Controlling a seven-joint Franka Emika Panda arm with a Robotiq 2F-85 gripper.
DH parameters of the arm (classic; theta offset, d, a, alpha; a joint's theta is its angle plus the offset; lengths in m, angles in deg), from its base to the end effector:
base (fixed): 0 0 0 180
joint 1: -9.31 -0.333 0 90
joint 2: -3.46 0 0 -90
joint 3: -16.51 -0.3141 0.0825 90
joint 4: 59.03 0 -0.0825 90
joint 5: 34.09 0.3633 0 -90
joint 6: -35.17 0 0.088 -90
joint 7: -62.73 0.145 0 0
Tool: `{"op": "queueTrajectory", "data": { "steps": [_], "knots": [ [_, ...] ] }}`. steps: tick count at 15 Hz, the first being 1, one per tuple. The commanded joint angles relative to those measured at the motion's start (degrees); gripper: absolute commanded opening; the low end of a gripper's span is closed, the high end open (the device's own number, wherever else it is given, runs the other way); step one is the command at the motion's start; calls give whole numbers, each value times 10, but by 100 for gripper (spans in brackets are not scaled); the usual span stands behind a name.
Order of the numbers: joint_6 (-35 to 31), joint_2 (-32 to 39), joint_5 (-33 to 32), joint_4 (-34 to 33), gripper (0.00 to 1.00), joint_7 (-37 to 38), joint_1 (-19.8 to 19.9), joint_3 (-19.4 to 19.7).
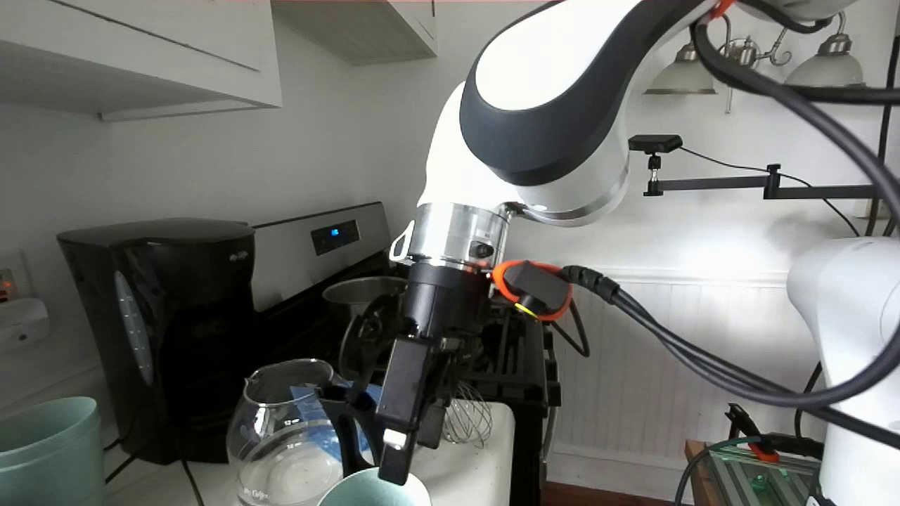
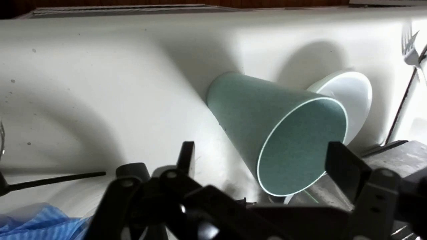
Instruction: Pour the water in the cup into the kettle
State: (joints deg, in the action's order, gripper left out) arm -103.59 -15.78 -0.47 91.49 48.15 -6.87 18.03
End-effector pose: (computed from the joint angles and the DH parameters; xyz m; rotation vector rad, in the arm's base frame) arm 0.3936 0.1203 0.3505 -2.7131 -0.1207 -0.1703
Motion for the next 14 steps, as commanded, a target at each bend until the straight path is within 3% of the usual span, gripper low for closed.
{"op": "queueTrajectory", "data": {
  "steps": [1, 8, 9, 10, 12, 14],
  "knots": [
    [-29, 42, 31, -23, 100, -15, 1, -14],
    [-40, 81, 42, -39, 100, -30, 8, -29],
    [-41, 84, 40, -40, 95, -28, 10, -31],
    [-38, 87, 34, -41, 74, -26, 13, -33],
    [-35, 90, 23, -41, 69, -15, 18, -38],
    [-32, 91, 22, -42, 54, -14, 21, -40]
  ]
}}
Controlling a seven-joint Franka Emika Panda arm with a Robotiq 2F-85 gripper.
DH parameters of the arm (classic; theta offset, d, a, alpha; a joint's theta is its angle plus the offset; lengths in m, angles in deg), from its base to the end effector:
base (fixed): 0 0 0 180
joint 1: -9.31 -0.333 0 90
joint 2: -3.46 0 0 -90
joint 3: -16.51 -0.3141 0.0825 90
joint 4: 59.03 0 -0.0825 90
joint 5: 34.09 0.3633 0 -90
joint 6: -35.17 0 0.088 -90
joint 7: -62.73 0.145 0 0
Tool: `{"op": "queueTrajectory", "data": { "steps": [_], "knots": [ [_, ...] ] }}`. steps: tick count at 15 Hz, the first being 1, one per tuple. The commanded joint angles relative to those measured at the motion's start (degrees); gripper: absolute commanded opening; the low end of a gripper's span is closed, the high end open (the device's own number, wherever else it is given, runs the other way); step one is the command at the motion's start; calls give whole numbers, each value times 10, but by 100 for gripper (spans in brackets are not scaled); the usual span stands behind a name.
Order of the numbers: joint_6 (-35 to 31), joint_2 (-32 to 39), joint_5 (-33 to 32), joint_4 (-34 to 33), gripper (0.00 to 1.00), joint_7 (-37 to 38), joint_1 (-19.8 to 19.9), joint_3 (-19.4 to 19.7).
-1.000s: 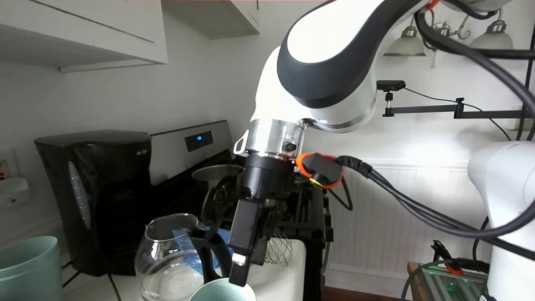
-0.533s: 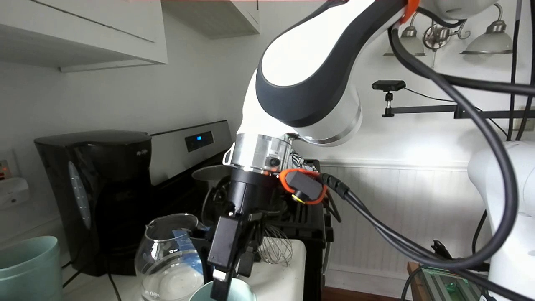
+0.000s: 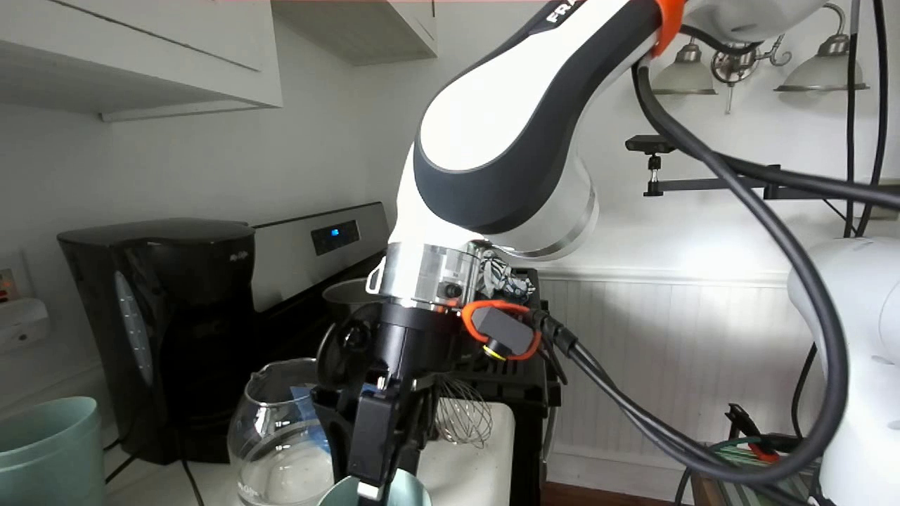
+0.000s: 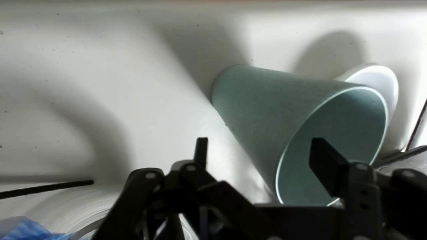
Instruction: Pour the water in the cup into the kettle
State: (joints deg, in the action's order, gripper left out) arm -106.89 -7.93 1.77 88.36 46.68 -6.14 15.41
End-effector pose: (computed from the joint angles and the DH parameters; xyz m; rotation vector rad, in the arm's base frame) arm 0.4148 0.1351 0.3208 -2.7321 -0.1218 -0.1394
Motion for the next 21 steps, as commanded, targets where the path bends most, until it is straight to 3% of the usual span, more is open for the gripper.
{"op": "queueTrajectory", "data": {
  "steps": [1, 2, 3, 4, 5, 8, 9, 15, 21],
  "knots": [
    [2, 13, -1, -10, 47, 2, 15, -15],
    [3, 13, -2, -10, 41, 4, 16, -16],
    [5, 14, -3, -11, 64, 5, 18, -17],
    [7, 13, -3, -11, 41, 6, 18, -18],
    [12, 12, -6, -11, 26, 9, 19, -19],
    [20, 10, -12, -11, 4, 24, 24, -23],
    [22, 9, -14, -11, 1, 27, 25, -24],
    [53, -15, -62, 0, 1, 54, 38, -26],
    [165, -86, -223, 10, 1, 107, 75, -25]
  ]
}}
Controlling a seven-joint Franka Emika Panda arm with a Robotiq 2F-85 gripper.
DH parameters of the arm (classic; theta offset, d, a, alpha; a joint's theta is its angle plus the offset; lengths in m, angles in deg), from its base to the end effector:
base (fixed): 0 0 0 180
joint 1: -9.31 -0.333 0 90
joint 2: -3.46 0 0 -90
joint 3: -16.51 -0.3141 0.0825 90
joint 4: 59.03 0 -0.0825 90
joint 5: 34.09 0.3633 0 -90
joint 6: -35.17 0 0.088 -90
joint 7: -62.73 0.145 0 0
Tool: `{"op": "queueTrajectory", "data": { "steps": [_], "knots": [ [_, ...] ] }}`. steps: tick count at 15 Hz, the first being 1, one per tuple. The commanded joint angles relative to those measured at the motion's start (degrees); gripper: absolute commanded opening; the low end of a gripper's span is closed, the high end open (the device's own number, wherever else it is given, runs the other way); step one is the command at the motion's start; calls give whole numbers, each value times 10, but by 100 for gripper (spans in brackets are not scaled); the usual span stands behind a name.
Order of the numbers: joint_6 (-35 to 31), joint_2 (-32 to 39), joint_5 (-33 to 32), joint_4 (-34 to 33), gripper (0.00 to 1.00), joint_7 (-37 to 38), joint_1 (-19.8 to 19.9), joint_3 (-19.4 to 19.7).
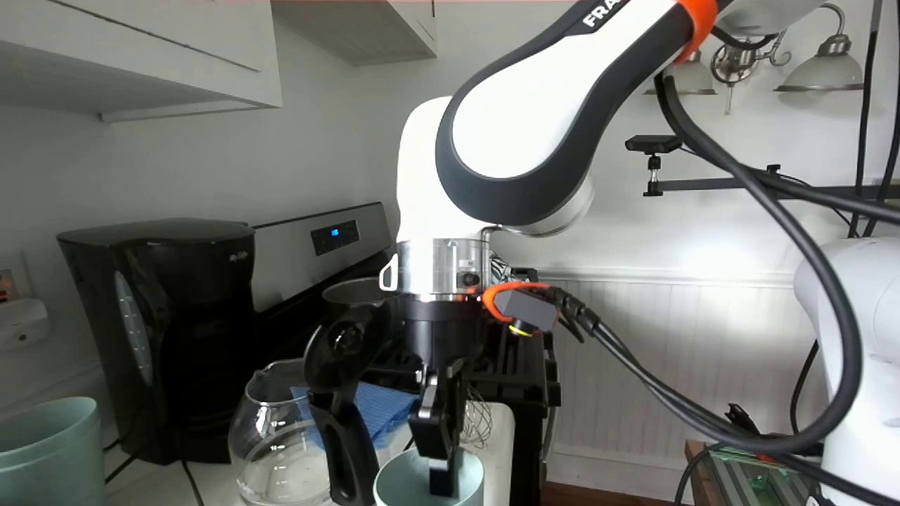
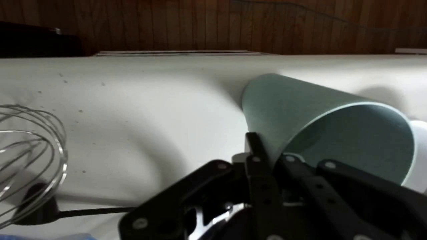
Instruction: Pour the water in the cup into the kettle
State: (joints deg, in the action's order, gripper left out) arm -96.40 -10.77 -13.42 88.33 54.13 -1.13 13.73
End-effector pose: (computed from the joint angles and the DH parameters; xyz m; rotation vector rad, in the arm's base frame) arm 0.3958 0.1104 0.3243 -2.8817 -0.1946 0.0519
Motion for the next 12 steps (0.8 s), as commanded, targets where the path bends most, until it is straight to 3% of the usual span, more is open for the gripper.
{"op": "queueTrajectory", "data": {
  "steps": [1, 5, 12],
  "knots": [
    [79, -69, -92, 11, 1, 35, 30, -8],
    [139, -109, -149, 9, 1, 31, 49, -2],
    [165, -175, -206, 16, 1, 30, 81, 13]
  ]
}}
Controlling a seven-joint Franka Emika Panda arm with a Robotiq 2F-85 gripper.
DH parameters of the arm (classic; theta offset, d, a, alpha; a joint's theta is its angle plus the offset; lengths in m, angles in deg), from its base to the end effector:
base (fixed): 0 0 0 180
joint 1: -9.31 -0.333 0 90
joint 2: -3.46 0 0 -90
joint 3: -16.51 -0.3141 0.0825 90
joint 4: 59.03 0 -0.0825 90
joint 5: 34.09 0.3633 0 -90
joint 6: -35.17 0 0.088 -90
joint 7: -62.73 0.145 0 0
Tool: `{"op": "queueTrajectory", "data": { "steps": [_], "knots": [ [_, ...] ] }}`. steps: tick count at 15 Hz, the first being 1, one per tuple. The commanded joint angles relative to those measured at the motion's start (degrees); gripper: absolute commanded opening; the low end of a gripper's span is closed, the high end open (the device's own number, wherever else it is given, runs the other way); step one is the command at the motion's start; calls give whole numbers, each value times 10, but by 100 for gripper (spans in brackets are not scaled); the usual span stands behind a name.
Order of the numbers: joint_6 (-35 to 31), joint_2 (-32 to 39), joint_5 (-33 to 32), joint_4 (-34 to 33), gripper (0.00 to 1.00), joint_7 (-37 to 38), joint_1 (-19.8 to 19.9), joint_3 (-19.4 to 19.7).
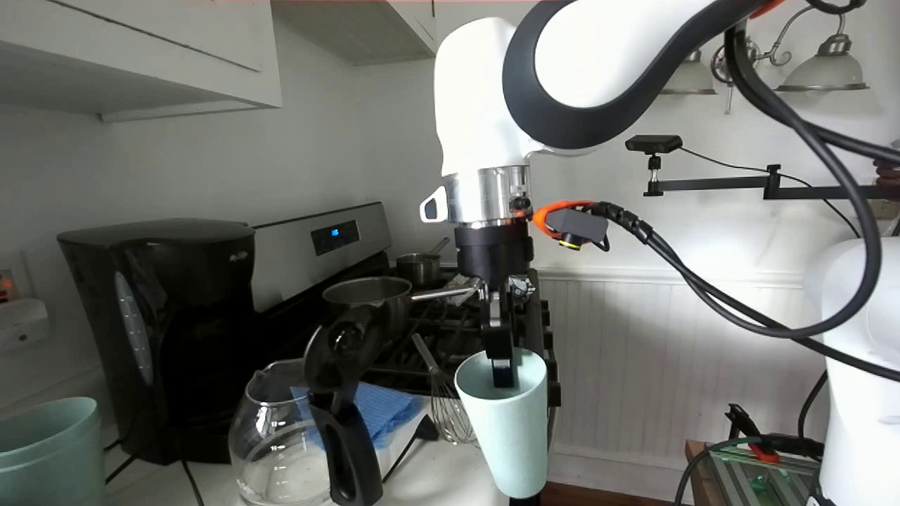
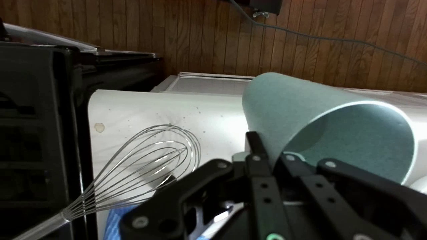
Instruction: Pour the water in the cup into the kettle
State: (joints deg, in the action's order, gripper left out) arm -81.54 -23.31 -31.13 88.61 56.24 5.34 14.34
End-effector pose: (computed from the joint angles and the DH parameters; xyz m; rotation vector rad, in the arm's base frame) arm 0.3612 0.0429 0.3839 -3.0968 -0.2964 0.1128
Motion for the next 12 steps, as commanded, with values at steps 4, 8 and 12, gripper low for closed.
{"op": "queueTrajectory", "data": {
  "steps": [4, 8, 12],
  "knots": [
    [21, -91, -81, 19, 1, 26, 51, 13],
    [9, -75, -69, 7, 4, 13, 49, 28],
    [9, -68, -69, 8, 1, 13, 47, 27]
  ]
}}
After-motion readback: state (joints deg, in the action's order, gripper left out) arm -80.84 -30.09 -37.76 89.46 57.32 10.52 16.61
